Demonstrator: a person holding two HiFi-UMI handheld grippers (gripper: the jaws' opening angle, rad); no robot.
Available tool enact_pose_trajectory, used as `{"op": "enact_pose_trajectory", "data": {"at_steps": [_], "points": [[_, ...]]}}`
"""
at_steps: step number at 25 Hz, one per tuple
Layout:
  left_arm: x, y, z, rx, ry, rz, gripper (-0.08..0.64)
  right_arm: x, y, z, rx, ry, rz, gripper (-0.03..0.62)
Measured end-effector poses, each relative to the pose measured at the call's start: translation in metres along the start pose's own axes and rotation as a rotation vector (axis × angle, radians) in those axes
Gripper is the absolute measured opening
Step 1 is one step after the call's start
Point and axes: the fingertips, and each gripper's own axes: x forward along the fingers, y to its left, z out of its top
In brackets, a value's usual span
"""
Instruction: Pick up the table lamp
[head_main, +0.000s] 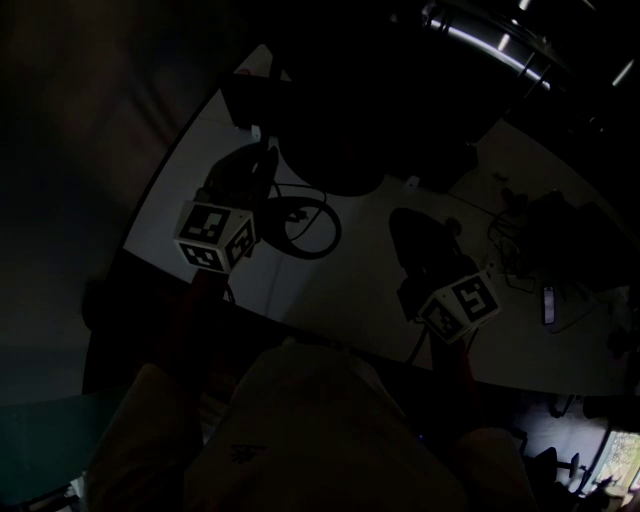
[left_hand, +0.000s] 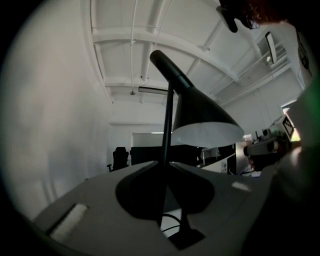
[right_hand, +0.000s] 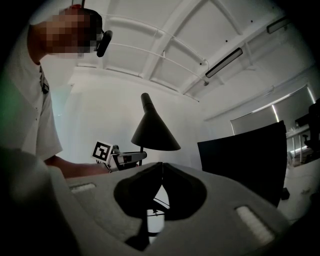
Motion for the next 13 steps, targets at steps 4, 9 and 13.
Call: {"op": "enact_pose_trajectory", "data": {"at_steps": [4, 9, 13], "points": [[0.000, -0.001, -0.004, -0.016, 0.002, 0.002, 0.055, -0.001, -0.001, -0.001, -0.003, 0.001, 0.000, 0.002], [0.000, 0.001, -0.007, -0.030, 0.001, 0.003, 0.055, 0.000, -0.001, -0.003, -0.001, 0.007, -0.002, 0.003], [0.002, -0.001, -0.011, -0.032, 0.014, 0.000, 0.055, -0.001, -0.002, -0.006, 0.009, 0.014, -0.005, 0.002]]}}
